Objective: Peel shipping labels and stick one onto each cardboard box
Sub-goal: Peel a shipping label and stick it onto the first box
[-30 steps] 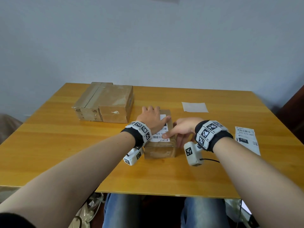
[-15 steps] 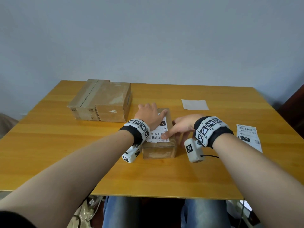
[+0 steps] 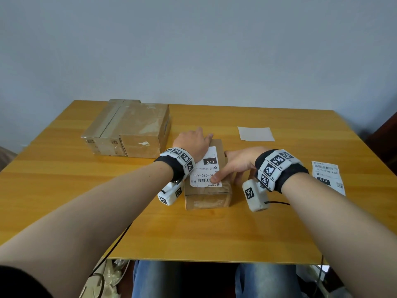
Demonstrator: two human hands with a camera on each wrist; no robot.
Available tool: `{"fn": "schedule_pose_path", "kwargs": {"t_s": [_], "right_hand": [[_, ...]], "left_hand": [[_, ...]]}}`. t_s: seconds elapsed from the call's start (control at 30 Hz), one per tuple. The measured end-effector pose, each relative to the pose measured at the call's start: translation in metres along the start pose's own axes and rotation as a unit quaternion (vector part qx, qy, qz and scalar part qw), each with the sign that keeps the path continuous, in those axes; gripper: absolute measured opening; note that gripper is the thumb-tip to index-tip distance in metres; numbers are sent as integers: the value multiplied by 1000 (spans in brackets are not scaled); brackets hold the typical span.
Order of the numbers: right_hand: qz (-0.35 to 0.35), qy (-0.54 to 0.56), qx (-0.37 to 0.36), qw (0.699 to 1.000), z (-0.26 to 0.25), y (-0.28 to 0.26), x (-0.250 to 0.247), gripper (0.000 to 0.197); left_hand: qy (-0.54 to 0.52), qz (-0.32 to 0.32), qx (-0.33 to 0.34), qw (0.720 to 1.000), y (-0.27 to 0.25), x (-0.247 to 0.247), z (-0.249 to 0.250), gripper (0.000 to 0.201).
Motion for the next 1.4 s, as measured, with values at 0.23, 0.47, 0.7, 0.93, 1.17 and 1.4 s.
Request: {"fn": "schedule_pose_path", "kwargs": {"t_s": [0.23, 0.47, 0.7, 0.93, 1.17, 1.4], "right_hand": [[4, 13, -11, 1000, -2, -3, 1, 24], [5, 26, -18, 999, -5, -5, 3, 31], [6, 33, -21, 999, -3, -5, 3, 33], [-19, 30, -26, 999, -6, -7, 2, 38], [31, 24, 16, 999, 15, -2, -15, 106], [248, -56, 74, 964, 50, -3, -40, 92]], "left_hand": [[-2, 3, -19, 1000, 6, -4, 2, 58], [23, 32, -19, 999, 6, -15, 6, 64], [-19, 48, -21, 998, 14, -19, 3, 63], [4, -18, -11, 1000, 4, -27, -3, 38], [-19, -77, -30, 996, -19, -27, -26, 80], [-188, -196, -98, 957, -63, -30, -50, 72]]}}
Point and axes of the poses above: each hand's wrist, its own y-axis towards the middle knuckle, its own x-axis out of the palm, z = x × y, the point moved 5 cm from there along y, towards the middle knuckle, and after that the axes turned 8 degrees about -x, right-handed, at the moved point
